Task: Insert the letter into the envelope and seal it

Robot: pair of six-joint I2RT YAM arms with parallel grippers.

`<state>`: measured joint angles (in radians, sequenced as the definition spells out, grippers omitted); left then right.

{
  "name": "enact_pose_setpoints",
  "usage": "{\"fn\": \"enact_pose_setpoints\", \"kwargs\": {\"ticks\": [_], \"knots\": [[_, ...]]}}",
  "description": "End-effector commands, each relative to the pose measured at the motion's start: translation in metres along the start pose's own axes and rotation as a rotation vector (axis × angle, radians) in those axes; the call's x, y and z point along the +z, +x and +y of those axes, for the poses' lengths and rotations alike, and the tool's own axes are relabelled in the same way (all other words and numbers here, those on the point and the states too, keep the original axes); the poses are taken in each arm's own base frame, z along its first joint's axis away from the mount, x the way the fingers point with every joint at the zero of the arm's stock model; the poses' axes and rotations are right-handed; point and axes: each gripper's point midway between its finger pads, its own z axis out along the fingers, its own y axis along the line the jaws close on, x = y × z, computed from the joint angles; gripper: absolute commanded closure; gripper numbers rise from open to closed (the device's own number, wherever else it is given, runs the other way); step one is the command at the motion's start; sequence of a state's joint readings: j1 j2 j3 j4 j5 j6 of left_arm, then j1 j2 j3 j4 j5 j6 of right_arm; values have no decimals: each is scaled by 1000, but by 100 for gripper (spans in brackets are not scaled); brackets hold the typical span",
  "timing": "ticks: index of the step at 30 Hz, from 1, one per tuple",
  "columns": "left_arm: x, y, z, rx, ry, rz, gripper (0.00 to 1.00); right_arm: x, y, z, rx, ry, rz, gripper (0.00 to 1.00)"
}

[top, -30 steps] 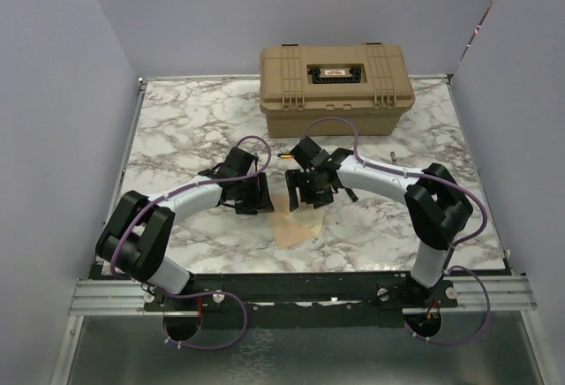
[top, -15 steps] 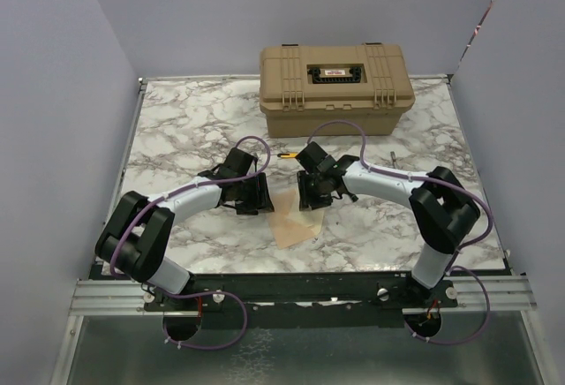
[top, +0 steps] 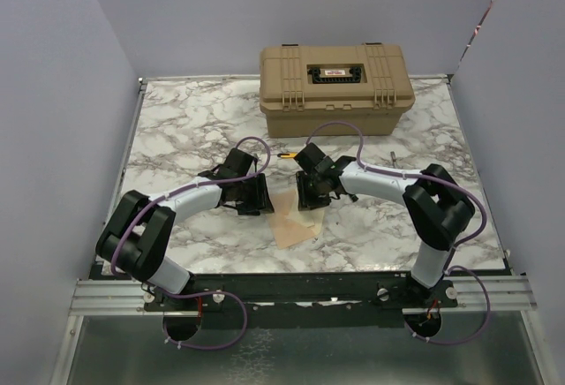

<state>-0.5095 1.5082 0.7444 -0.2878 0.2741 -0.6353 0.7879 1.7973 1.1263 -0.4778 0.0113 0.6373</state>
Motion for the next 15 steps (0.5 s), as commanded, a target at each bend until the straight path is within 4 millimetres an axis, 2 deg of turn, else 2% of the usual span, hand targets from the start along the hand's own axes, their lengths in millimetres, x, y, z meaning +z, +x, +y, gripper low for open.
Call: {"fn": "enact_pose_setpoints", "kwargs": {"ticks": [1, 7, 15], "knots": [[9, 36, 28, -32, -84, 123, 49, 11, 5, -3, -4, 5, 14, 57], [11, 37, 24, -41, -56, 128, 52, 10, 13, 23, 19, -143, 50, 67], [13, 39, 24, -47, -49, 133, 53, 17, 15, 39, 10, -235, 66, 70]]}}
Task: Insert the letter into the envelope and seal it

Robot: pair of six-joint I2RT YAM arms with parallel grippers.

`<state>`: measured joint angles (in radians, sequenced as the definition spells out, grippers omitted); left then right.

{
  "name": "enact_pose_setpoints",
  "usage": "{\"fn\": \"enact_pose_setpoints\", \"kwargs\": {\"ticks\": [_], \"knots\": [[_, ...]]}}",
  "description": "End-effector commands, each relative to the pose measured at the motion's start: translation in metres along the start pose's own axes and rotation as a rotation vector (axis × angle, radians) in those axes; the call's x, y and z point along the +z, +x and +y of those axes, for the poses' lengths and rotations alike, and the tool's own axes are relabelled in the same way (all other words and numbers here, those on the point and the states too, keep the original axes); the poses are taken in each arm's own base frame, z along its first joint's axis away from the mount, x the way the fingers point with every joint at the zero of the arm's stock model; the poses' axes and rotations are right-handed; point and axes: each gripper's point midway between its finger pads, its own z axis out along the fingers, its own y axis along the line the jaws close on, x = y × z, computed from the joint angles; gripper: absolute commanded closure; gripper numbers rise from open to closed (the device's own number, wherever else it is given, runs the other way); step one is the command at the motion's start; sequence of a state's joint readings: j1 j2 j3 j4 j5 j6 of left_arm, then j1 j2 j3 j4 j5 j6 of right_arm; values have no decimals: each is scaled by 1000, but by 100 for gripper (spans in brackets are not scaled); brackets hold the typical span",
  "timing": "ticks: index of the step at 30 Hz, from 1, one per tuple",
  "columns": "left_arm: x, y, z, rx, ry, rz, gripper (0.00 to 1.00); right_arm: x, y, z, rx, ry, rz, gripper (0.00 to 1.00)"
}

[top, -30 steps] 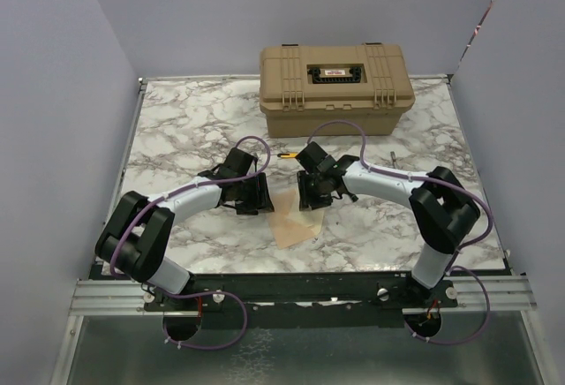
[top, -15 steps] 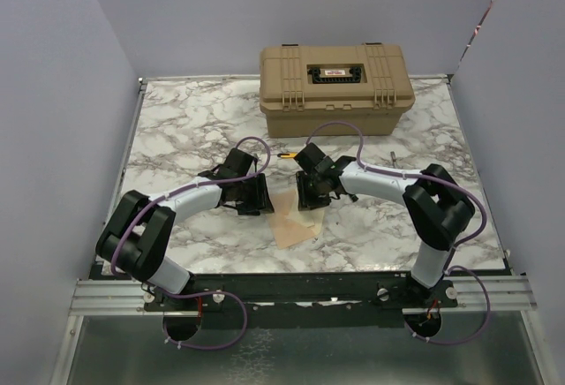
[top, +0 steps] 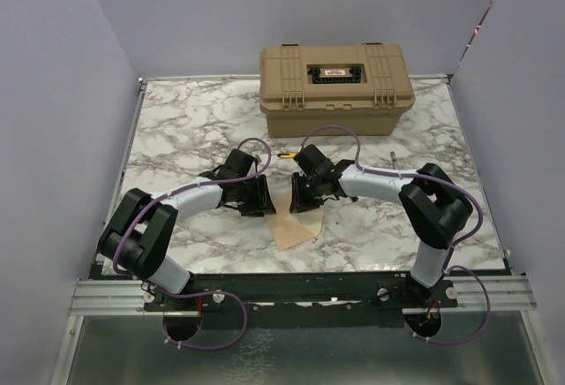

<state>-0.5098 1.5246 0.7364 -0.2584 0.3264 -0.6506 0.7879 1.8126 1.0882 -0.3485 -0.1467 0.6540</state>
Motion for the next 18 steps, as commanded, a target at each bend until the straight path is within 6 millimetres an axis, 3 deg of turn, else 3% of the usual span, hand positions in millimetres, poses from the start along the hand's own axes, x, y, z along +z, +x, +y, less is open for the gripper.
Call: {"fn": "enact_pose_setpoints", "kwargs": {"ticks": [1, 10, 13, 18], "knots": [[9, 33, 32, -37, -96, 104, 53, 13, 8, 9, -4, -75, 34, 71], [10, 30, 33, -33, -106, 91, 53, 6, 4, 14, -23, -97, 18, 66], [8, 25, 31, -29, -104, 71, 53, -6, -5, 11, -22, -59, -23, 63], [-3, 9, 21, -12, -89, -4, 51, -46, -26, 1, -13, 33, -164, 57]]}}
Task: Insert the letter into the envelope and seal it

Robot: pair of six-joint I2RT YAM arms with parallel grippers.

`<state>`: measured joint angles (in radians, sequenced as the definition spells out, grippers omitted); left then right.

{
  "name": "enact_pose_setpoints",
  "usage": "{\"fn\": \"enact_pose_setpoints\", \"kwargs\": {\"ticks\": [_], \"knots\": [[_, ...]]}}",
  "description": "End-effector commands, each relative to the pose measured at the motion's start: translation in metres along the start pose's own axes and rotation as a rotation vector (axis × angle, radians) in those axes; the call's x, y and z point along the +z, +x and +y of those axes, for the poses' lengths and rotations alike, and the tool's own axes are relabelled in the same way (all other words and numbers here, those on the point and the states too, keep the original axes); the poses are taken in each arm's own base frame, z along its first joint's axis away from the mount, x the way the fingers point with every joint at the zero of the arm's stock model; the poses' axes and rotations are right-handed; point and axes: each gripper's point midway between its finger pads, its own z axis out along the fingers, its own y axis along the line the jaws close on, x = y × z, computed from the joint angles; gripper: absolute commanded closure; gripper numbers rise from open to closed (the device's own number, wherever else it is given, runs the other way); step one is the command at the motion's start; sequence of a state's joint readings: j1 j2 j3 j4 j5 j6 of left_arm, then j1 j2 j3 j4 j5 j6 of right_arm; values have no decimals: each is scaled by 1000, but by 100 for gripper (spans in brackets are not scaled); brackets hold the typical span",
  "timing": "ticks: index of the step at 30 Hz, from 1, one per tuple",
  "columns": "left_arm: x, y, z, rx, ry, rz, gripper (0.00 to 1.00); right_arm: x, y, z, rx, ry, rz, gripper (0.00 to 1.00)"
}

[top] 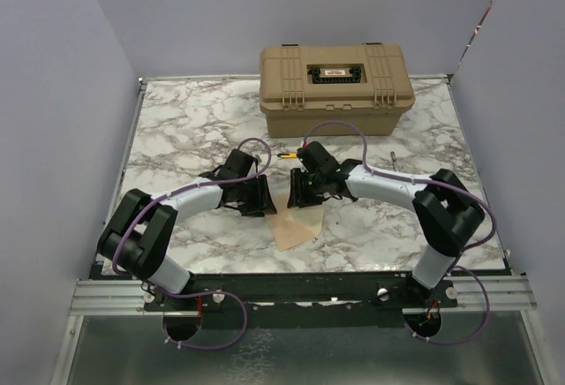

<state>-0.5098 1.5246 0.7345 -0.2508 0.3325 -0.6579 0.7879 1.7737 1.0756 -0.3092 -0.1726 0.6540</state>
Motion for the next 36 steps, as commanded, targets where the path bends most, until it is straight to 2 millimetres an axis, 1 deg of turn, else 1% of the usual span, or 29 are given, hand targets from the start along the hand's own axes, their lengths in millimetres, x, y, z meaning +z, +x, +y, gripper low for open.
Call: {"fn": "enact_pose_setpoints", "kwargs": {"ticks": [1, 2, 4, 6, 7, 9, 11, 12, 14, 18, 20, 23, 26, 29, 32, 36], "knots": [[-7, 5, 21, -2, -100, -26, 50, -46, -24, -16, -5, 127, -161, 56], [-11, 0, 20, 3, -103, -52, 49, -55, -29, -22, -4, 162, -200, 54], [-20, -9, 20, 13, -118, -102, 46, -74, -35, -41, 6, 252, -268, 52], [-31, -19, 20, 22, -139, -169, 43, -91, -37, -65, 30, 345, -312, 50], [-37, -24, 21, 24, -151, -204, 41, -98, -35, -80, 43, 394, -322, 49], [-49, -36, 21, 28, -169, -276, 38, -113, -33, -115, 66, 501, -332, 42], [-63, -47, 20, 35, -184, -341, 34, -131, -30, -157, 114, 642, -328, 37], [-69, -51, 19, 39, -191, -367, 33, -140, -28, -175, 127, 698, -324, 36], [-81, -59, 15, 49, -192, -416, 32, -149, -26, -202, 141, 756, -315, 33], [-98, -68, 7, 60, -173, -482, 25, -155, -29, -235, 202, 782, -323, 32], [-104, -71, 3, 62, -161, -501, 21, -156, -32, -245, 230, 795, -325, 31], [-108, -74, -2, 66, -147, -513, 13, -147, -35, -257, 253, 772, -300, 30], [-110, -76, -5, 73, -138, -519, 10, -133, -31, -268, 292, 742, -248, 30], [-112, -77, -7, 75, -135, -524, 9, -123, -31, -274, 321, 706, -233, 31], [-111, -77, -7, 77, -133, -519, 9, -119, -34, -277, 326, 683, -228, 37], [-110, -78, -8, 75, -132, -517, 9, -113, -36, -280, 339, 659, -201, 48]]}}
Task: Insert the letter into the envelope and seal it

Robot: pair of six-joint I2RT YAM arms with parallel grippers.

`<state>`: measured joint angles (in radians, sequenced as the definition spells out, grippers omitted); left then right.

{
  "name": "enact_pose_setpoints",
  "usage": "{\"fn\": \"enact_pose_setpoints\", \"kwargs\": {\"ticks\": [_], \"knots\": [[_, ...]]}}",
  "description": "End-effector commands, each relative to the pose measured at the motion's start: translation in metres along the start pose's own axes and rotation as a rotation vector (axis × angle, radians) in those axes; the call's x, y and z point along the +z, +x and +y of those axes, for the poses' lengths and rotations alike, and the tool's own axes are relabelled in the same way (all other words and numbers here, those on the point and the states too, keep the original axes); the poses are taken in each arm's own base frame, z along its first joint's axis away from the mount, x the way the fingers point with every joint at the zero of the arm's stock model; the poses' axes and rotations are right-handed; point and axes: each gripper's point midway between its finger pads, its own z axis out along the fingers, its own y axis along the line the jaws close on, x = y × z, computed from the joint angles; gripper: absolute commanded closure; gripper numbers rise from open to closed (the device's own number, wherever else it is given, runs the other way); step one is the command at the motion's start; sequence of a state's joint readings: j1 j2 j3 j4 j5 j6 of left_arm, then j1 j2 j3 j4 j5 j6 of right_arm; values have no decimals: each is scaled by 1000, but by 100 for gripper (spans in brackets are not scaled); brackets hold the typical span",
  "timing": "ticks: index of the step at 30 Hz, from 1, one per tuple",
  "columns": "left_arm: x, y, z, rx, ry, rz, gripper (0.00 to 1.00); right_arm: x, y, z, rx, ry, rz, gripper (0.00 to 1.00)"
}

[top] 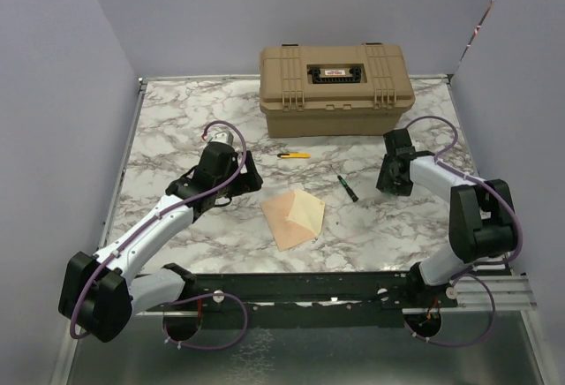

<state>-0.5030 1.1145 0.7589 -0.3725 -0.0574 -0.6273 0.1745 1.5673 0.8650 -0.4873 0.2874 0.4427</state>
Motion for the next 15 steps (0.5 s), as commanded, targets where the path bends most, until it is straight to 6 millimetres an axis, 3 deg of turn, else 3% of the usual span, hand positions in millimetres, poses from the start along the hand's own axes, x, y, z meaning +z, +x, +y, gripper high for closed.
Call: {"fn": "enact_pose_setpoints", "kwargs": {"ticks": [1, 10, 13, 15], "knots": [[-4, -13, -2, 7, -6, -33, 9, 6, -9, 14, -1, -71, 14, 49], [-3, -16, -3, 6, -2, -43, 9, 20, -20, 21, -19, -96, 27, 47], [-3, -18, -5, 9, 3, -43, 9, 21, -23, 23, -6, -96, 34, 54], [-4, -19, -7, 10, 10, -46, 9, 20, -23, 25, 1, -106, 37, 63]]}}
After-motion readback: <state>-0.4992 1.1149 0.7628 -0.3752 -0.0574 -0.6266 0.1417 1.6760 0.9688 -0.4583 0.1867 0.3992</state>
